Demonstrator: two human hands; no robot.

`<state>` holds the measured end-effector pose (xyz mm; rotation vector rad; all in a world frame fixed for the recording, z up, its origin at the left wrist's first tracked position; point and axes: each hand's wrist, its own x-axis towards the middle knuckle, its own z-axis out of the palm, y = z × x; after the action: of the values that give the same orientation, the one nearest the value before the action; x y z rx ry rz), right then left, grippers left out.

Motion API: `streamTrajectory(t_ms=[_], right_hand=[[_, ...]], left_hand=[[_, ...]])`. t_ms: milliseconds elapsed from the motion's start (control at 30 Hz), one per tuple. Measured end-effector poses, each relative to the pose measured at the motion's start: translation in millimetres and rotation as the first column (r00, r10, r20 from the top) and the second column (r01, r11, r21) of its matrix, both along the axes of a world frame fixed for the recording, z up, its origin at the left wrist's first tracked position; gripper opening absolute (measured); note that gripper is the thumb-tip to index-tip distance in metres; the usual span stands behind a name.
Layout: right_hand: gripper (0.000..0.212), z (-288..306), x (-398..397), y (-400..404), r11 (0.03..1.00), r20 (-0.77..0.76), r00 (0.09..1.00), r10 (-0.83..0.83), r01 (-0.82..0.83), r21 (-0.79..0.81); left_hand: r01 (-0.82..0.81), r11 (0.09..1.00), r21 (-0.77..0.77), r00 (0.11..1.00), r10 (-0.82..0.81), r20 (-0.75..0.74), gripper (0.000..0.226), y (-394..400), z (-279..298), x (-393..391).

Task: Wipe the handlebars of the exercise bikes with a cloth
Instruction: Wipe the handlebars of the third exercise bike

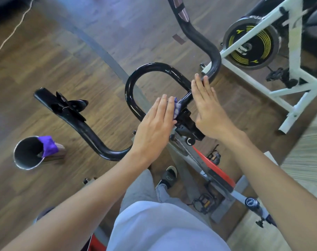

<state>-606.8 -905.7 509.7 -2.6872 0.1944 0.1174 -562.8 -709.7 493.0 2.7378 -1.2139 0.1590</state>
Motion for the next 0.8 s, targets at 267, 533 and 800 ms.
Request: streamTrajectory(t_ms=[267, 533, 800], right_hand=[[0.079, -10, -5, 31, 0.890, 0.203, 0.977, -0.067, -0.034, 0.455], [0.044, -17, -5, 50, 0.890, 0.319, 0.929, -0.190, 0.026, 0.455], [0.042, -23, -4, 49, 0.928, 0.347, 0.924, -0.162, 0.023, 0.371]], left_hand=[[-0.019, 1.000, -0.025, 1.000, 0.018, -0.008, 0.061, 2, 2, -2], [0.083, 0.996, -0.016, 0.996, -0.083, 0.013, 0.060, 53, 5, -25], [-0.043, 0.999, -0.008, 0.999, 0.043, -0.015, 0.058, 30, 2, -13]])
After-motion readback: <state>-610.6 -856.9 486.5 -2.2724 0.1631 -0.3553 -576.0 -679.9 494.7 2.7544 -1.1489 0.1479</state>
